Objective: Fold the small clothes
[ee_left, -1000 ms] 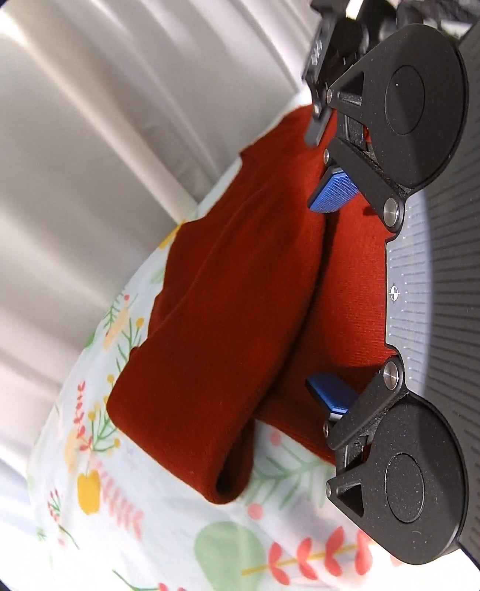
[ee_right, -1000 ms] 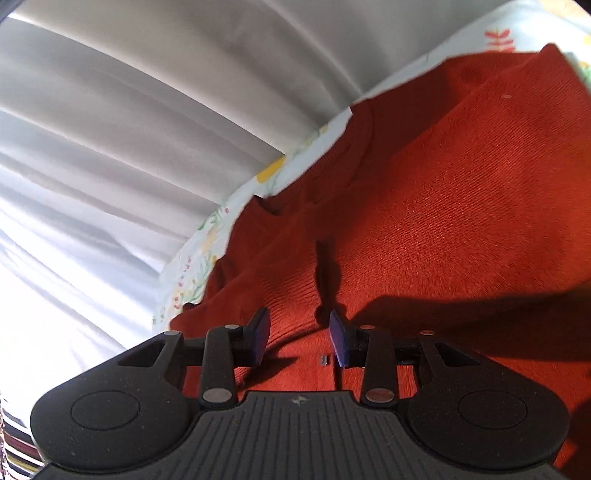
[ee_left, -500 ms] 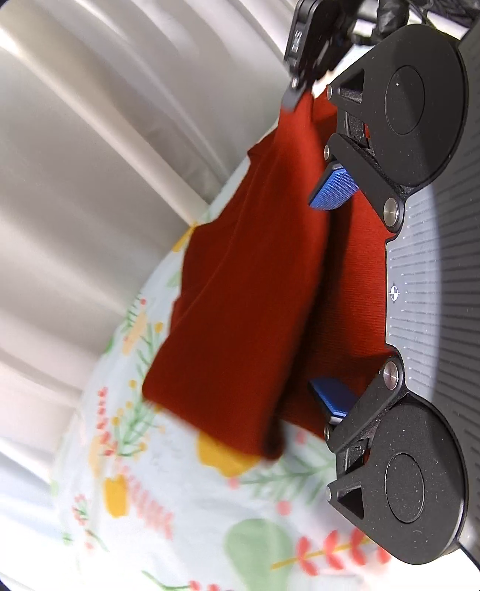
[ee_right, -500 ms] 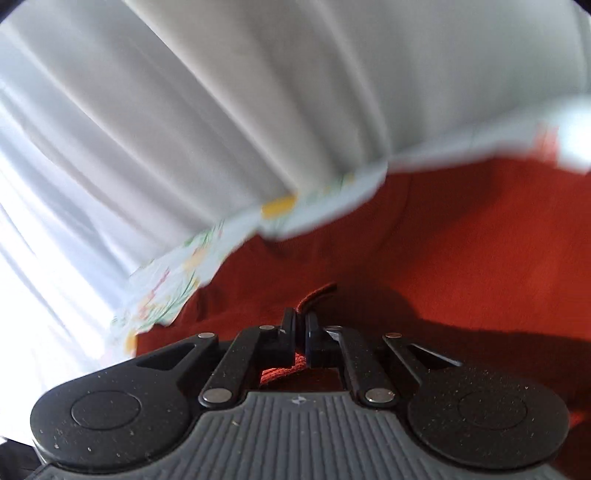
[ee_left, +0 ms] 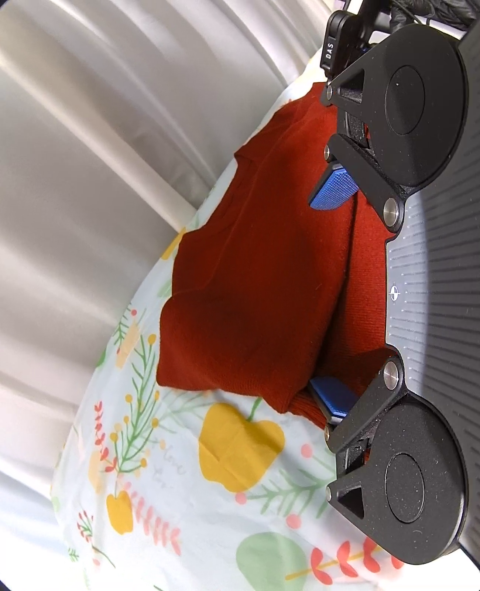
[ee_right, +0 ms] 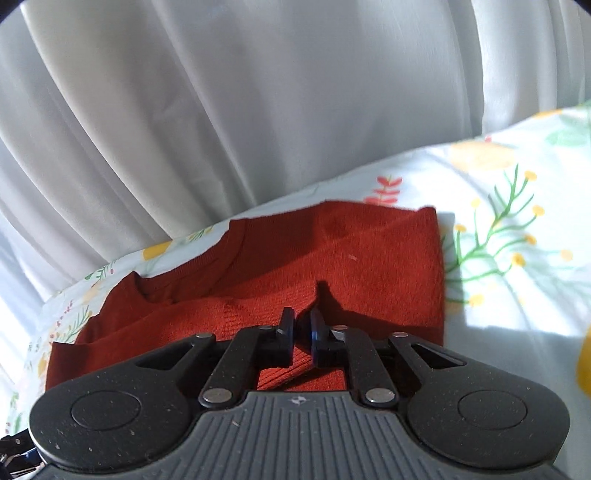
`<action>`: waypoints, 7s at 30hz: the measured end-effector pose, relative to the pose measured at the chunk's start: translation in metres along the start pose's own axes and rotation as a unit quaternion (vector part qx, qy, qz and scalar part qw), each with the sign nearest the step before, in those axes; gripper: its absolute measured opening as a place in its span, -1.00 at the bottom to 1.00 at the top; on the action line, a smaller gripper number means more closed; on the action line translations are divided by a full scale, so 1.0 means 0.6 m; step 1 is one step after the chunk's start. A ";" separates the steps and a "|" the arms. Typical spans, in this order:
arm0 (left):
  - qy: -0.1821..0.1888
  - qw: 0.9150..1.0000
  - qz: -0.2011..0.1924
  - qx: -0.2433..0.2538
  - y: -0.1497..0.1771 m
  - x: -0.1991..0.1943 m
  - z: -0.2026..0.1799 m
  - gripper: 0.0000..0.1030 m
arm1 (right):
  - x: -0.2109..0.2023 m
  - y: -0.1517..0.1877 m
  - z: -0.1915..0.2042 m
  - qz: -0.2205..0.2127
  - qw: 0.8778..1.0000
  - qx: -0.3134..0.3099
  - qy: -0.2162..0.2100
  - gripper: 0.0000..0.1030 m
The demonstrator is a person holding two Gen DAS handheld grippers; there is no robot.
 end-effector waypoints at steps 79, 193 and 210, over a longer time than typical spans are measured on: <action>-0.090 0.990 0.109 0.028 0.202 -0.248 0.110 0.80 | -0.443 0.316 -0.090 0.143 0.989 -0.029 0.012 -0.24; -0.070 0.984 0.053 0.155 0.044 -0.001 0.037 -0.74 | -0.185 0.120 -0.059 0.047 0.975 -0.217 0.002 -0.84; 0.021 0.993 -0.064 0.094 -0.121 -0.114 -0.041 -0.86 | -0.274 -0.031 0.006 -0.085 0.979 -0.184 0.007 -0.90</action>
Point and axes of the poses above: each gripper's, at about its wrist camera, not at the fingertips, and x roughly the way its jaws point, z to its left, y to its underside, the point moved 5 cm from there along x, roughly the way its jaws point, and after that the axes turned 8 degrees about -x, right-handed, at the moved point
